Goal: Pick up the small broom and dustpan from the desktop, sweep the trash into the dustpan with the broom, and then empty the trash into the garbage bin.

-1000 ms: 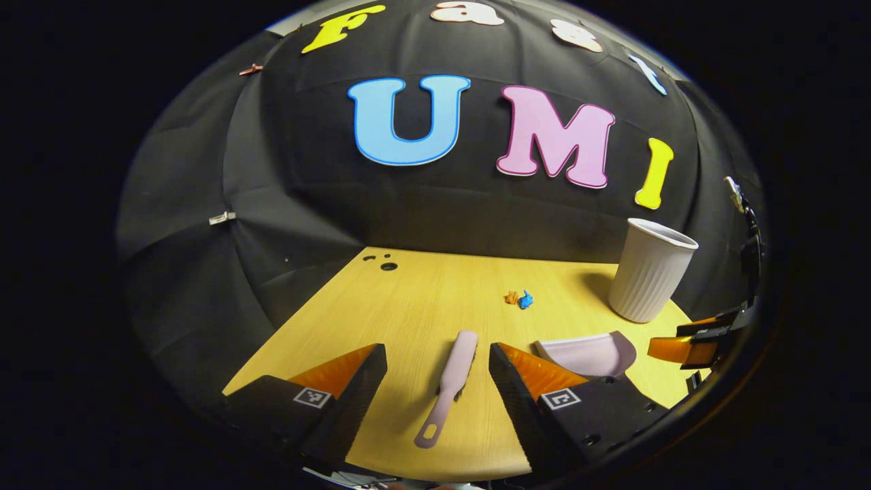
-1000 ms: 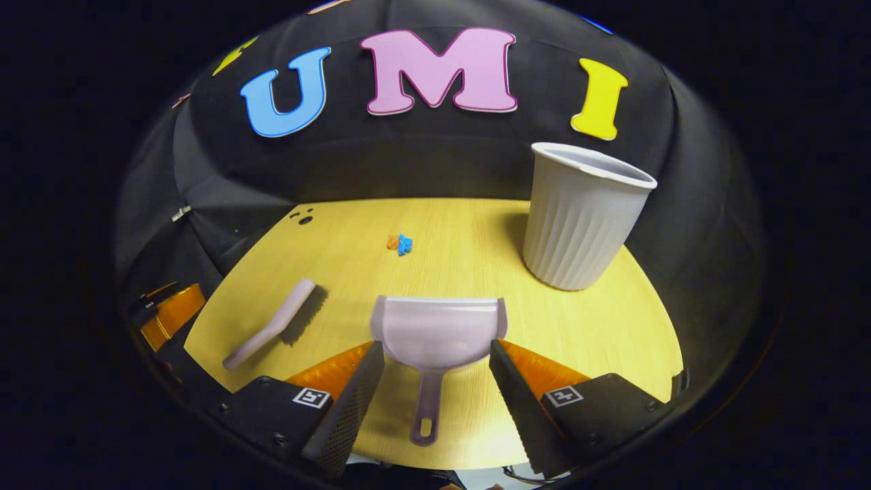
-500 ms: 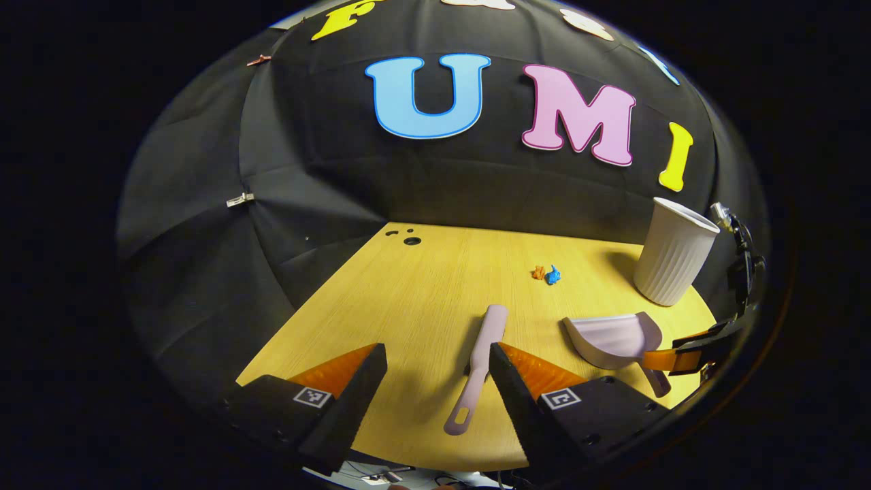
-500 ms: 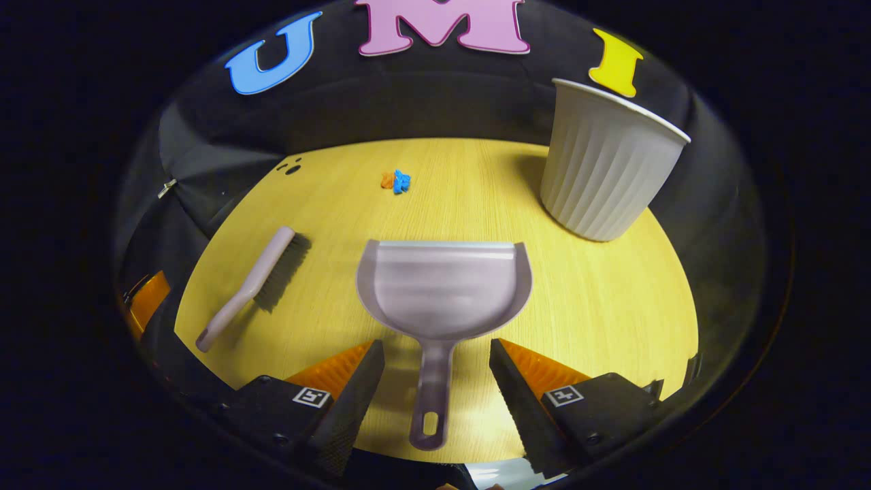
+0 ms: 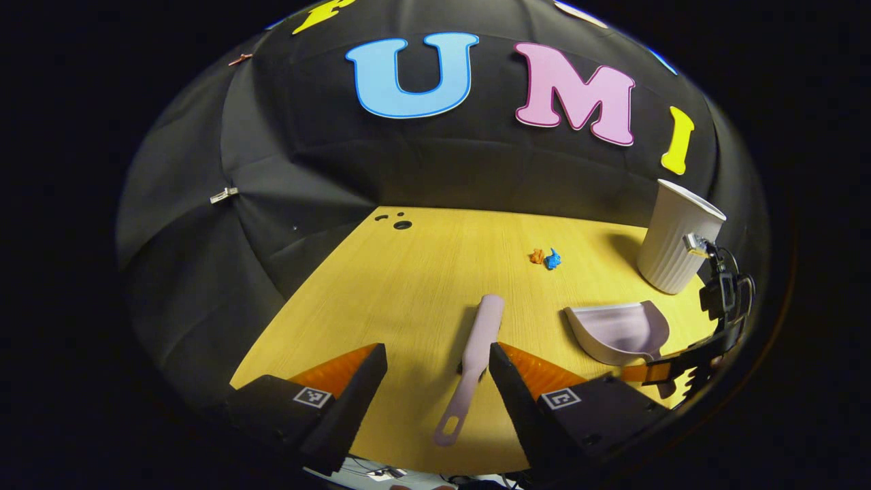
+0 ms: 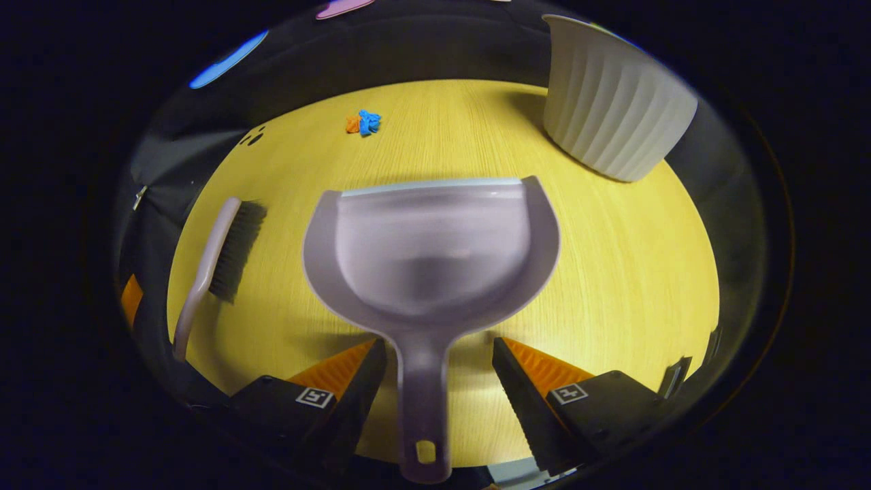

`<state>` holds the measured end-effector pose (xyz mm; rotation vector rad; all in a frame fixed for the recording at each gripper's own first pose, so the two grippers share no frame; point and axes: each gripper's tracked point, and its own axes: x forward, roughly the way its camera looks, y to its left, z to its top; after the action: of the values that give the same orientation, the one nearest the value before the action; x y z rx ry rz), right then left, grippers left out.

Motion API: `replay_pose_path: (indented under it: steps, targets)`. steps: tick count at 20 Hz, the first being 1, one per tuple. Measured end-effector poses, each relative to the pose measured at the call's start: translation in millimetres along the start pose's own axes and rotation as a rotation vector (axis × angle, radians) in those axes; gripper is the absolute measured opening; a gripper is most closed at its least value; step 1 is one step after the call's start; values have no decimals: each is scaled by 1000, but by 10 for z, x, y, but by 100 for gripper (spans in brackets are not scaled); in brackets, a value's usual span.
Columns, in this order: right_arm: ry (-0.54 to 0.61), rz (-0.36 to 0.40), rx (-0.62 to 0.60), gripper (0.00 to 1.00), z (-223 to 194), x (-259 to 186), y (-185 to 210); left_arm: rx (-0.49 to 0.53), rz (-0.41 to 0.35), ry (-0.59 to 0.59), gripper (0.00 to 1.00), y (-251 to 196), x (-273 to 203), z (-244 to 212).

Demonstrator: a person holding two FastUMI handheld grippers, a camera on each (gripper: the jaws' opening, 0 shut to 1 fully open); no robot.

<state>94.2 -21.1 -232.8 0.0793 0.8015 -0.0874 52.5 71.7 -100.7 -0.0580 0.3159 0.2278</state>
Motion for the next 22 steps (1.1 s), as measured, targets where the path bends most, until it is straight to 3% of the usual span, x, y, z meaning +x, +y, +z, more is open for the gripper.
replay_pose_path:
  steps: [4,8,9,11,12,13,16,18,22]
  targets:
    - [25,-29,5,87,35,90,4,33,7,-1,95,-19,121,101]
    - [41,-55,8,62,62,108,-5,38,1,19,95,-13,163,57]
    - [42,-68,-2,63,58,107,-30,39,-4,26,95,-11,177,35]
    - [45,-66,-2,51,44,119,-36,44,-39,51,95,-43,233,-13]
    - [47,-66,0,50,62,112,-40,47,-71,68,95,-83,267,-40]
    - [52,-60,-4,37,64,114,-32,50,-108,92,95,-126,311,-96]
    - [62,-37,-69,39,47,123,-32,40,-227,212,96,-311,470,-303]
    - [70,-26,-86,38,49,118,-32,2,-260,300,96,-384,580,-472]
    - [74,-14,-111,34,41,107,-32,38,-243,451,94,-337,827,-810]
